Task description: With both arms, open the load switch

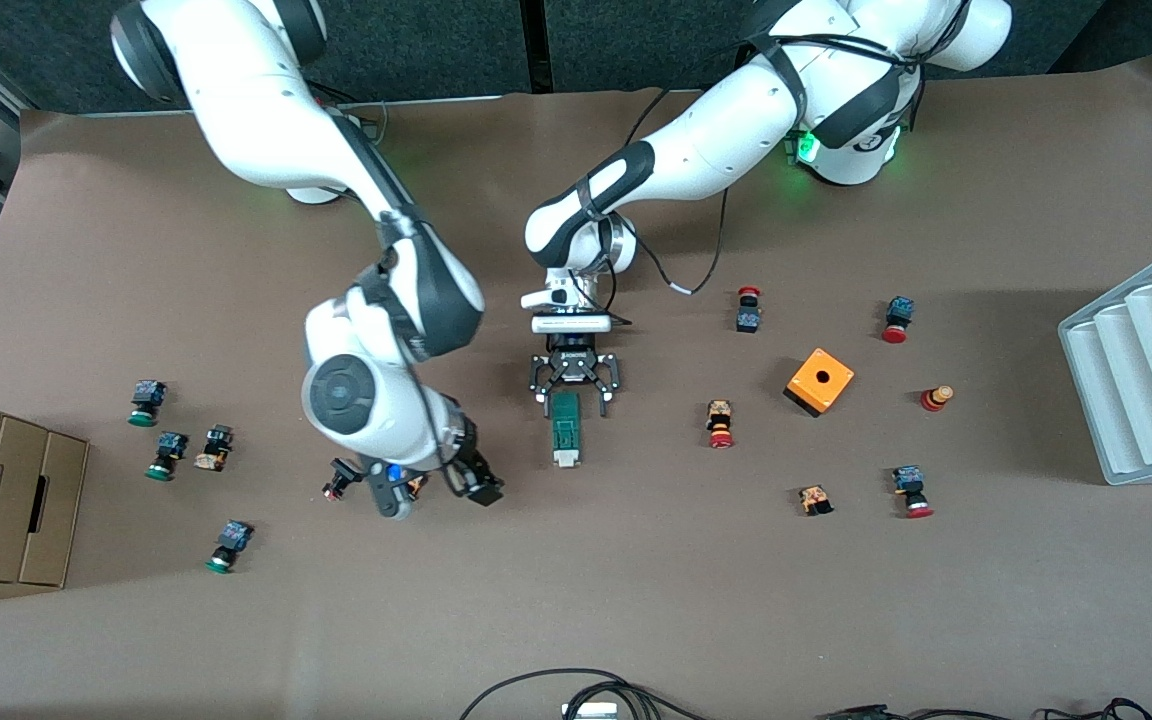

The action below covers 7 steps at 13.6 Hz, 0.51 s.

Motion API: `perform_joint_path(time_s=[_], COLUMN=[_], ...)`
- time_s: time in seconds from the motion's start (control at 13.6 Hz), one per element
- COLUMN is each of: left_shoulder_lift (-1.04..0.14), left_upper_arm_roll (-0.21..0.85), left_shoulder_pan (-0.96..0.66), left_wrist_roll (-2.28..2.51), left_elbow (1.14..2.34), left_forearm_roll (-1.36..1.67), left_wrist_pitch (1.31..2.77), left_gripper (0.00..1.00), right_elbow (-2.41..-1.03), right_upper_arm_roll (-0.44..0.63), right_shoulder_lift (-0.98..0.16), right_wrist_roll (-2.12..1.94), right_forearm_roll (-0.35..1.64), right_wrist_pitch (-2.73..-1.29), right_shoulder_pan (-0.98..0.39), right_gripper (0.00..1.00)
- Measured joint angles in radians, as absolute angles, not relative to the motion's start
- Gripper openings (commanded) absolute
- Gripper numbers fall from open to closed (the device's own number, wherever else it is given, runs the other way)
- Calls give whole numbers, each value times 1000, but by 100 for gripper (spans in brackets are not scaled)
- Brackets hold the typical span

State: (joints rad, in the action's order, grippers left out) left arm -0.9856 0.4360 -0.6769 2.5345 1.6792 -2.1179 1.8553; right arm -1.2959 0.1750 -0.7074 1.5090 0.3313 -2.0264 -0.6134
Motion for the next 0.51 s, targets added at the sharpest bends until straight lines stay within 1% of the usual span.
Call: perform_joint_path(time_s=[0.22,0.51], left_shoulder_lift=[-988,-997], left_upper_arm_roll=[439,440], left_shoulder_pan=[-699,-720], left_wrist_roll=[2546,2551], left_elbow=[1679,1679], left_forearm_roll=[-2118,-2117], left_wrist_pitch=[1818,1806], left_gripper=[100,100], right_elbow=[-1276,-1198], right_upper_arm_roll=[179,230], right_shoulder_lift=[-764,-870], right_wrist_roll=[1652,1817], right_forearm_roll=[377,428], right_wrist_pitch=[-2071,-2102], right_shoulder_pan=[-640,-704], right_gripper=[98,98])
